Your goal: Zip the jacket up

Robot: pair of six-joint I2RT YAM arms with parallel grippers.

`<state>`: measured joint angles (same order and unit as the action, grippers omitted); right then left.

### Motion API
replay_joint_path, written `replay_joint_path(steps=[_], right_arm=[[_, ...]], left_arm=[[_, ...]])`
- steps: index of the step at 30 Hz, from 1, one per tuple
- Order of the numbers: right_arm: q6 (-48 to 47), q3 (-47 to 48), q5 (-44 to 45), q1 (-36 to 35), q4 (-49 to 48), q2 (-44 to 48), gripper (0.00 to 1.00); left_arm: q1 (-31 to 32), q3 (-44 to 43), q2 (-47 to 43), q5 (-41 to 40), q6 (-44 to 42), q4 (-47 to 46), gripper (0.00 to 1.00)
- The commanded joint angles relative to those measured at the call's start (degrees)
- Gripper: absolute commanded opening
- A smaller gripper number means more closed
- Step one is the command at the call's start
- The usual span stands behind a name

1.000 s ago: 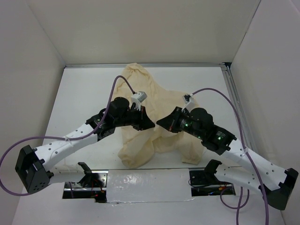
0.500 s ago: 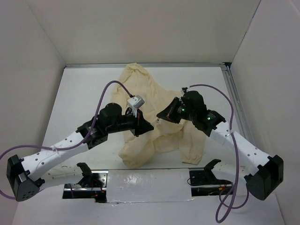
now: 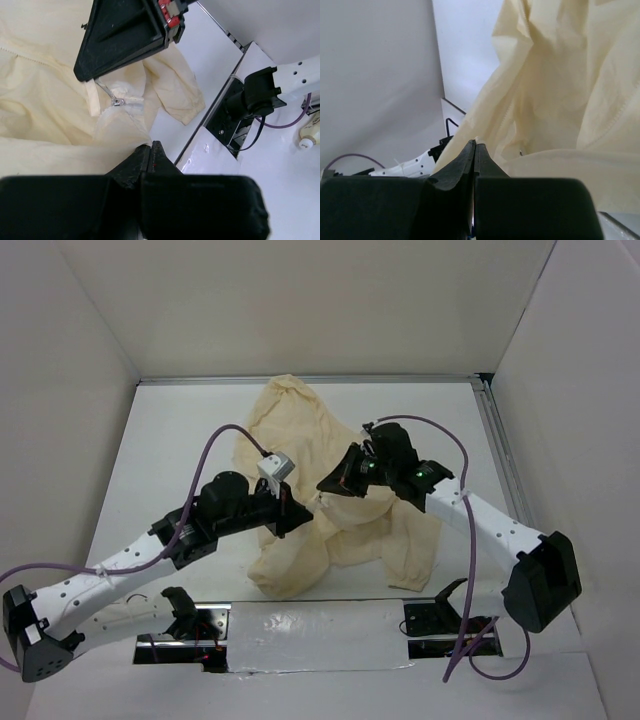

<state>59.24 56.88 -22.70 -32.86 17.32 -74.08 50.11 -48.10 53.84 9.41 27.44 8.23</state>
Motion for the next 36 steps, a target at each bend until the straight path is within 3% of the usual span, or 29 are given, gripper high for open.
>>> replay_joint_path(steps=[1, 6, 9, 10, 11, 13, 14, 15, 18, 19, 23, 24, 27, 32, 35, 36], right_arm=[[-6.1, -1.7, 8.2, 2.5, -9.9, 0.4, 0.0], [-8.1, -6.4, 2.4, 0.6, -9.7, 10.1, 0.0], [-10.3, -3.4, 1.7, 0.6, -0.1, 12.1, 0.0], [-10.6, -2.8, 1.8, 0.7, 1.6, 12.3, 0.0], [-11.1, -2.4, 1.3, 0.9, 2.1, 12.6, 0.0], [-11.5, -1.7, -0.8, 1.5, 3.7, 12.4, 0.0], [-11.9, -0.9, -1.6, 1.5, 4.9, 11.9, 0.0], [-12.0, -0.5, -1.7, 1.7, 5.2, 11.6, 0.0], [-11.6, -0.1, -3.8, 2.9, 5.4, 11.1, 0.0], [-11.6, 0.1, -4.3, 3.4, 5.5, 11.1, 0.0], [-12.0, 2.3, -5.0, 4.4, 7.0, 11.0, 0.0], [-12.2, 2.7, -6.2, 4.5, 7.3, 11.1, 0.0], [-12.0, 3.8, -6.8, 5.5, 8.3, 10.8, 0.0], [-11.0, 5.5, -6.3, 6.6, 9.4, 10.0, 0.0], [-10.4, 5.8, -6.0, 6.4, 9.7, 9.8, 0.0], [-10.2, 5.1, -6.2, 6.5, 9.2, 10.2, 0.0]], left_arm=[[2.1, -0.5, -5.6, 8.0, 5.1, -2.6, 0.0], [1.8, -4.1, 0.4, -4.7, 7.7, 3.3, 0.0], [1.8, -6.0, 6.2, -6.9, 3.5, 2.1, 0.0], [1.8, -6.8, 7.2, -6.7, 2.7, 1.4, 0.06], [1.8, -8.6, 8.2, -6.3, 0.4, 1.4, 0.18], [2.1, -11.1, 10.5, -6.2, -3.0, 1.1, 0.27], [2.5, -12.0, 11.1, -6.3, -4.4, 1.4, 0.4], [2.9, -12.9, 12.0, -8.1, -5.1, 1.6, 0.44], [6.0, -15.4, 13.0, -14.6, -10.6, 2.9, 0.68], [6.8, -15.9, 13.0, -16.2, -14.6, 2.7, 0.96], [12.0, -14.5, 13.6, -25.0, -26.3, -2.1, 0.99], [12.6, -12.5, 13.7, -26.0, -34.4, -3.9, 0.98], [13.5, -11.1, 15.0, -26.4, -41.2, -7.4, 0.98], [13.9, -14.4, 16.2, -21.9, -36.1, -0.6, 0.94], [14.4, -11.9, 15.9, -26.3, -33.3, -4.1, 0.92], [14.3, -11.0, 16.3, -27.9, -33.2, -5.9, 0.87]])
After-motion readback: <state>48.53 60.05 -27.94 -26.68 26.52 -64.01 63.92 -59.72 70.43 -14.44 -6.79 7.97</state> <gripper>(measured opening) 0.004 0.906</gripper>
